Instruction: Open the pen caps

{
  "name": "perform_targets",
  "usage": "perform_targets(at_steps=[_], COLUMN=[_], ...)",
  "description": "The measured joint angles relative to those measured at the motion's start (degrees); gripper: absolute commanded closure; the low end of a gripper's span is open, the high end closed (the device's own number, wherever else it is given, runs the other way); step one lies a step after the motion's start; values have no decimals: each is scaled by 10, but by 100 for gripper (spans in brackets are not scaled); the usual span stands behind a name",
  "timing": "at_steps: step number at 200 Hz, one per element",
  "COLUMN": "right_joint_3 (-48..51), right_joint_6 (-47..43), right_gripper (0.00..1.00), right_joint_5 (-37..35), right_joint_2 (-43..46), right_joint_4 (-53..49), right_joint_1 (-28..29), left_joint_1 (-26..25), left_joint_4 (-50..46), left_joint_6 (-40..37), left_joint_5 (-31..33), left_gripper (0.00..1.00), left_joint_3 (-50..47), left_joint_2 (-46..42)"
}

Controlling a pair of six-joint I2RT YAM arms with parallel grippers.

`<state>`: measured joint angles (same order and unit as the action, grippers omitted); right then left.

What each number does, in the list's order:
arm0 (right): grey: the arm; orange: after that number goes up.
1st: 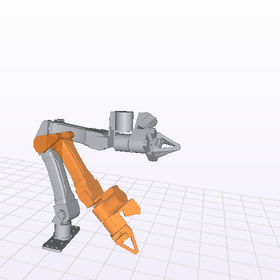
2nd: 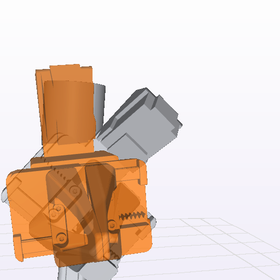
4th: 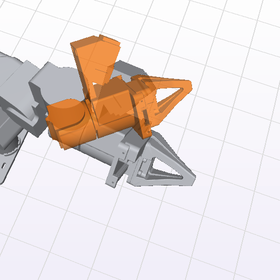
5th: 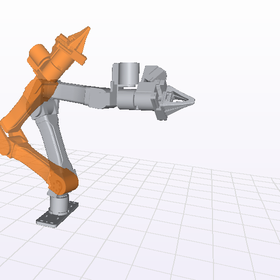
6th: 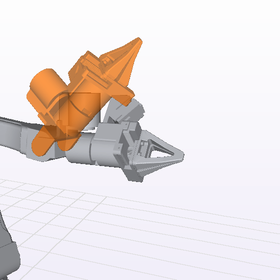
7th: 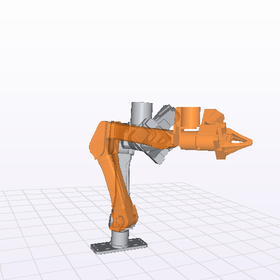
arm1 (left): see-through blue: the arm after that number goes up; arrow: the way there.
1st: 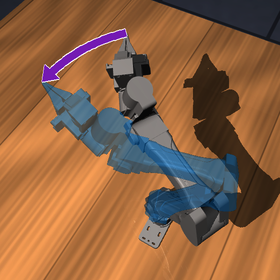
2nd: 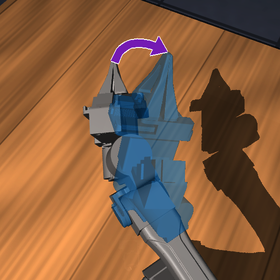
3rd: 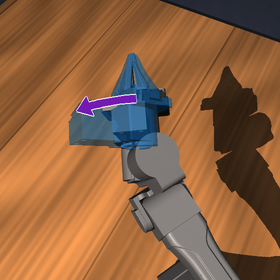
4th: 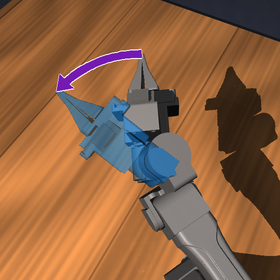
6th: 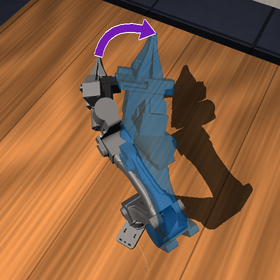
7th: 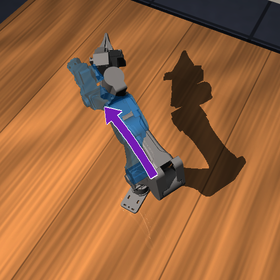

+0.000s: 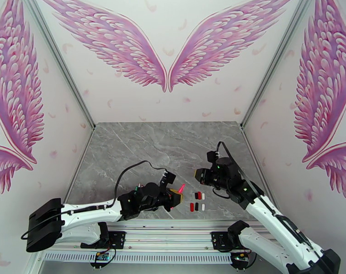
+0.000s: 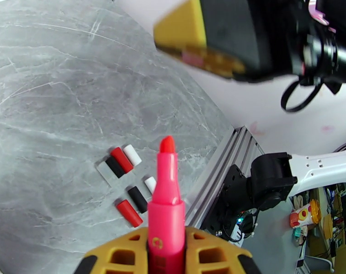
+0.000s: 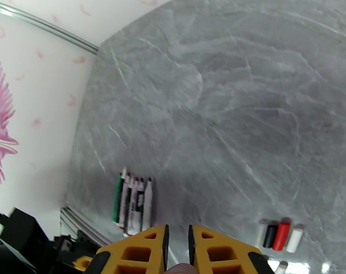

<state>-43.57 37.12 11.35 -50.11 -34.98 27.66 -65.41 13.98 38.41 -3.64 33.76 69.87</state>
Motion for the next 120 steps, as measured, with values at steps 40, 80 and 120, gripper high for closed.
perform_targets(at_steps=[40, 80, 120], right_joint_3=[27, 67, 92], right_joint_6=[-10, 2, 27], right_gripper=[85, 84, 83], right_joint_5=[-55, -82, -106], right_joint_2=[15, 17, -6], right_joint_4=[-94, -140, -150], right_joint_1=[17, 18, 19], left_joint_1=[13, 16, 18], left_joint_4=[-27, -44, -50], left_joint_6=[2, 1, 1], left_joint_5=[-2, -7, -13], left_gripper=[95, 95, 95], left_joint_3=[-2, -2, -2], left_joint_2=[-31, -44, -44])
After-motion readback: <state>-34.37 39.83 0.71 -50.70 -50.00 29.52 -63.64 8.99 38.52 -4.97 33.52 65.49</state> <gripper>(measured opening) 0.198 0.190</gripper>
